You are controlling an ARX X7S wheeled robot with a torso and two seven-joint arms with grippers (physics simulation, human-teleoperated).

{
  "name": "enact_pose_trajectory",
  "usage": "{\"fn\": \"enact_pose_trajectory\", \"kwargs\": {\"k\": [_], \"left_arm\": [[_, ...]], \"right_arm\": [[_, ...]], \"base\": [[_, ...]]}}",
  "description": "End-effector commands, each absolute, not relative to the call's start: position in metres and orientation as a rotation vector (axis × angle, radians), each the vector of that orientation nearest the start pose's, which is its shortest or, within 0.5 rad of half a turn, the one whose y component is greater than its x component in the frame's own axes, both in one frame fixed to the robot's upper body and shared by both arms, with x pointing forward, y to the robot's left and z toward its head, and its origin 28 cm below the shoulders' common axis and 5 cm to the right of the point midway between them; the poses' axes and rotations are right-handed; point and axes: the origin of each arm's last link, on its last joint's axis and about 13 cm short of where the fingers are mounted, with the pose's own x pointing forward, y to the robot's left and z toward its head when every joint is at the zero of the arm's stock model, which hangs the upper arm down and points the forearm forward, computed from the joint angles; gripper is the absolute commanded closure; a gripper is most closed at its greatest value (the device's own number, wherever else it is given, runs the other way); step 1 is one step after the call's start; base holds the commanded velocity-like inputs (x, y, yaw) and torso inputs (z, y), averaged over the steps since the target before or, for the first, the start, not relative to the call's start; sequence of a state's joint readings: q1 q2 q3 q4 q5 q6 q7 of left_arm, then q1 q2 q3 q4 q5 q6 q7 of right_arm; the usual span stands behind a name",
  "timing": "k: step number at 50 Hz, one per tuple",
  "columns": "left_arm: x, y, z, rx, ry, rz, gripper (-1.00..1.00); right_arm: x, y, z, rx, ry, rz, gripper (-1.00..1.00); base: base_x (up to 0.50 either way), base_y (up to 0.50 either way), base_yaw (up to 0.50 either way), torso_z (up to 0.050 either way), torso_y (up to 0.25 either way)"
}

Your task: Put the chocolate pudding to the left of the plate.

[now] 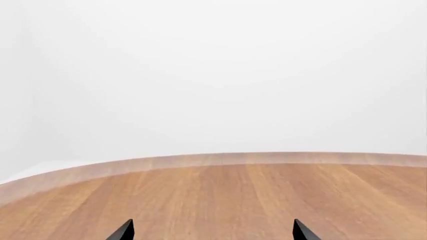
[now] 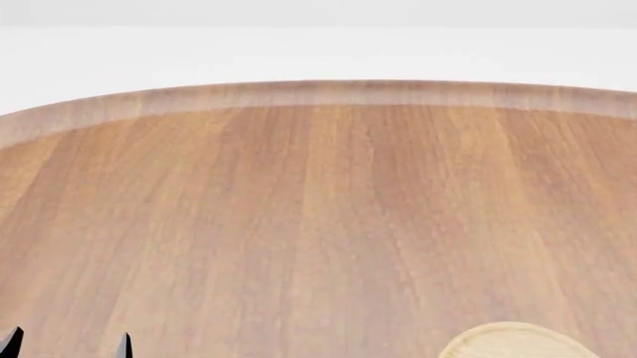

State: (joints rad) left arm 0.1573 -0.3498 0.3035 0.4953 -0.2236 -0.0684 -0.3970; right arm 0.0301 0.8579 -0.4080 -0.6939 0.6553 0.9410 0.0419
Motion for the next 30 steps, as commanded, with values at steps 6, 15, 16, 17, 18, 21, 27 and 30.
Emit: {"fn": "enact_pose_trajectory", "kwargs": {"k": [6,15,16,17,18,21,27,30], "left_arm": [[0.161,0.201,0.074,-0.005,-0.169,-0.028,-1.00],[0.161,0.200,0.074,-0.007,-0.168,-0.031,-1.00],[0.161,0.200,0.074,-0.006,-0.168,-0.030,-1.00],[0.161,0.200,0.074,-0.006,-0.169,-0.031,-1.00],[0.161,0.200,0.074,-0.006,-0.169,-0.031,-1.00],[0.161,0.200,0.074,-0.006,-0.169,-0.032,-1.00],[0.161,0.200,0.073,-0.006,-0.168,-0.034,-1.00],[0.161,0.200,0.073,-0.006,-0.168,-0.034,-1.00]], "right_arm": [[0.145,-0.163,0.076,-0.390,0.660,0.615,-1.00],[0.145,-0.165,0.071,-0.375,0.673,0.608,-1.00],[0.145,-0.165,0.071,-0.375,0.673,0.608,-1.00],[0.146,-0.165,0.070,-0.372,0.674,0.608,-1.00],[0.146,-0.166,0.071,-0.369,0.673,0.609,-1.00],[0.148,-0.168,0.069,-0.368,0.675,0.607,-1.00],[0.154,-0.175,0.065,-0.359,0.684,0.580,-1.00],[0.153,-0.175,0.061,-0.354,0.691,0.579,-1.00]], "base": [[0.00,0.00,0.00,0.000,0.000],[0.00,0.00,0.00,0.000,0.000],[0.00,0.00,0.00,0.000,0.000],[0.00,0.00,0.00,0.000,0.000],[0.00,0.00,0.00,0.000,0.000],[0.00,0.00,0.00,0.000,0.000],[0.00,0.00,0.00,0.000,0.000],[0.00,0.00,0.00,0.000,0.000]]}}
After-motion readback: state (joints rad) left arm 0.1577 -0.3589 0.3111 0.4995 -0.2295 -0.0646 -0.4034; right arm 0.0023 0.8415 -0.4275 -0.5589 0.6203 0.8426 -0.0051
